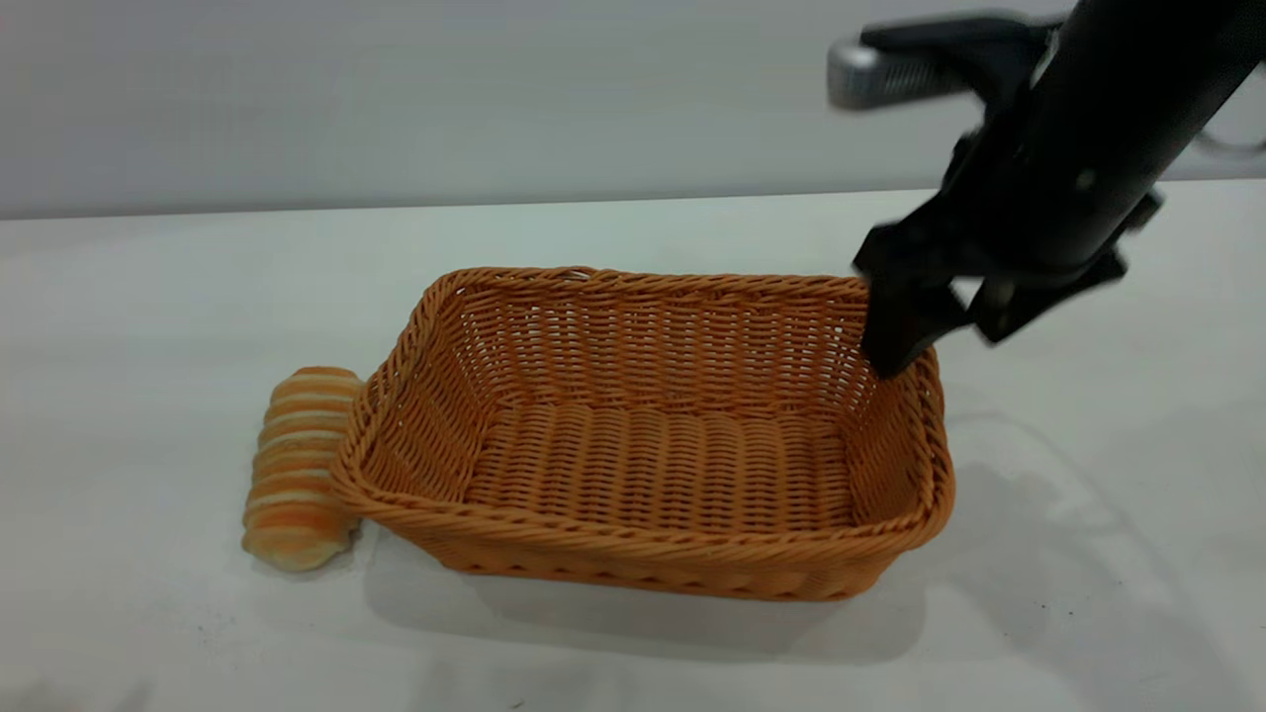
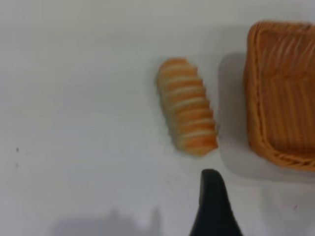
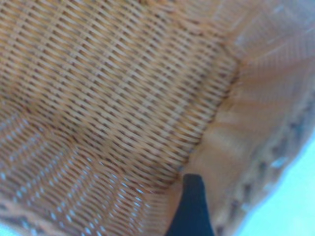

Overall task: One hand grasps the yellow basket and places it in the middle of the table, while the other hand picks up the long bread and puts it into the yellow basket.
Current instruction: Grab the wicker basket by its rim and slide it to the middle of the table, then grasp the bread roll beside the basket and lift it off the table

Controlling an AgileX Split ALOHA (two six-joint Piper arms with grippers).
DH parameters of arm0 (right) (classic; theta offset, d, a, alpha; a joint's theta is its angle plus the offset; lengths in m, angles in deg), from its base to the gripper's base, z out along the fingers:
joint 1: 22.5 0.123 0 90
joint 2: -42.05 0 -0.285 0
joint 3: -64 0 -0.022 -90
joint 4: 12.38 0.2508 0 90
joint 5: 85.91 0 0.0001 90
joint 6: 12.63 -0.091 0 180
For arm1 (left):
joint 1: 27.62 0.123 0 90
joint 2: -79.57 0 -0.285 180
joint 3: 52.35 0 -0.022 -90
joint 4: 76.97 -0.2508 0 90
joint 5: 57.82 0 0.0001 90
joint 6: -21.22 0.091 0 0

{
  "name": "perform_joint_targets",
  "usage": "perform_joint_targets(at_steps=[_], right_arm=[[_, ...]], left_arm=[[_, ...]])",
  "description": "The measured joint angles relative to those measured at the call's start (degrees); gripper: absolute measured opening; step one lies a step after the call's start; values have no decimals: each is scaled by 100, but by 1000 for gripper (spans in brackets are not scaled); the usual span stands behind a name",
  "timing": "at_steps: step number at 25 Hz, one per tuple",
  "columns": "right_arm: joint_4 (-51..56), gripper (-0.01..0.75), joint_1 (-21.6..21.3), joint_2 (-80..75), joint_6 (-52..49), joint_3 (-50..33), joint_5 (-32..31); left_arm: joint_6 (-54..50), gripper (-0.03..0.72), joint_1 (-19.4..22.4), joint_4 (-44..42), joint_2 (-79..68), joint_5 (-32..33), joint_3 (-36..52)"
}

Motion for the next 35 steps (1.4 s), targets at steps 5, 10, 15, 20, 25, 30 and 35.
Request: perform_joint_targets(at_steps=[5, 10, 15, 20, 25, 30, 35], right_arm=[[-390, 612, 0, 681, -6, 0, -450], [-457, 556, 0, 1462, 12, 0, -939], [-460, 548, 0, 2424, 30, 0, -1294], [-460, 548, 0, 3590, 30, 0, -1722], [-460, 548, 0, 4714, 59, 0, -2364], [-460, 548, 0, 5740, 78, 0, -2843], [-460, 548, 0, 6508, 78, -53, -3060]], left_arm=[[-40, 571, 0, 398, -852, -762, 0], [-40, 571, 0, 550, -1856, -1531, 0], [-34, 571, 0, 573, -2912, -2301, -5], [-34, 571, 0, 594, -3770, -2826, -116], [-34, 571, 0, 598, -4589, -2874, -603], [-34, 571, 0, 598, -5264, -2811, -1225], [-39, 571, 0, 598, -5874, -2272, -1922]])
